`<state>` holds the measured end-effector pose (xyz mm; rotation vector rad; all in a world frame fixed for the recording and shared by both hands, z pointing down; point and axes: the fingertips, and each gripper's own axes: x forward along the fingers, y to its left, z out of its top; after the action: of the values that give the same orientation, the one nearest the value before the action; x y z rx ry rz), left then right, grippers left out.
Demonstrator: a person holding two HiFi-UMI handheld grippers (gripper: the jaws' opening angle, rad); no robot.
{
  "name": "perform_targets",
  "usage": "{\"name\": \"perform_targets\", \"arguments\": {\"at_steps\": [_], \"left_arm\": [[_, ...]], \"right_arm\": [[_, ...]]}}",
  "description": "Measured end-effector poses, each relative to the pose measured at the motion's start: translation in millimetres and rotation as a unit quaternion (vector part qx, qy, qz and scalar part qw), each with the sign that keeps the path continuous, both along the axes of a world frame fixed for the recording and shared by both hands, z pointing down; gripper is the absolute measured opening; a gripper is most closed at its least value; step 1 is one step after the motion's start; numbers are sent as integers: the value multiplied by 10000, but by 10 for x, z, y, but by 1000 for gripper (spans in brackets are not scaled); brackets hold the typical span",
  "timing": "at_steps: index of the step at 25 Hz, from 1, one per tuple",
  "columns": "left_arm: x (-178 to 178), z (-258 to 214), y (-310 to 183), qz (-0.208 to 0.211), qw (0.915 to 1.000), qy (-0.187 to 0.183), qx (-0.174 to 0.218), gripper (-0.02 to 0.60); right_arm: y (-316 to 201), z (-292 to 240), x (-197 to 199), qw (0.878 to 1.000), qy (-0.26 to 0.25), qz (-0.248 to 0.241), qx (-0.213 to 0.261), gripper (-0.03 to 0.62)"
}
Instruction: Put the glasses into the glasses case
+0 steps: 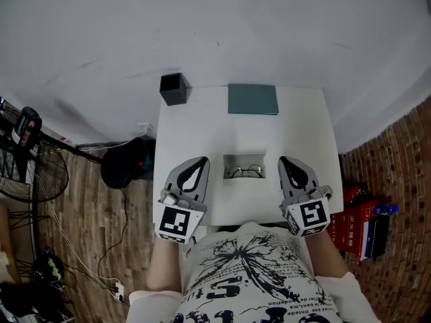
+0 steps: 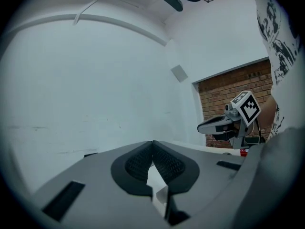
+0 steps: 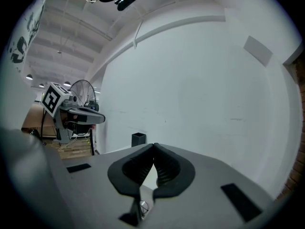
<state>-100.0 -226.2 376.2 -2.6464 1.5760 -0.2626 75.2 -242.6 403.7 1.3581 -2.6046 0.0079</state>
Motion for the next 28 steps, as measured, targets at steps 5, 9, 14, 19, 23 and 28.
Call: {"name": "perform_targets", "arguments": {"at_steps": [5, 9, 14, 19, 23, 28], "left_arm": [[35, 28, -2, 43, 9998, -145, -109, 14], [62, 43, -10, 51, 9997, -171, -146, 14], [68, 51, -25, 21, 9998, -127, -177, 14], [52, 100, -51, -21, 9994, -151, -310, 14], [47, 94, -63, -41, 9997, -6, -237, 14], [44, 131, -94, -31, 9994, -100, -330, 14]], "right_arm": [[33, 19, 1, 10000, -36, -48, -36, 13], [14, 15, 27, 10000, -76, -28, -54, 12], [8, 34, 63, 9999, -75, 18, -77, 12], [-4, 73, 49, 9999, -53, 5, -113, 12], [-14, 80, 46, 9999, -47, 11, -156, 12], [-51, 94, 45, 9999, -32, -2, -168, 12]]}}
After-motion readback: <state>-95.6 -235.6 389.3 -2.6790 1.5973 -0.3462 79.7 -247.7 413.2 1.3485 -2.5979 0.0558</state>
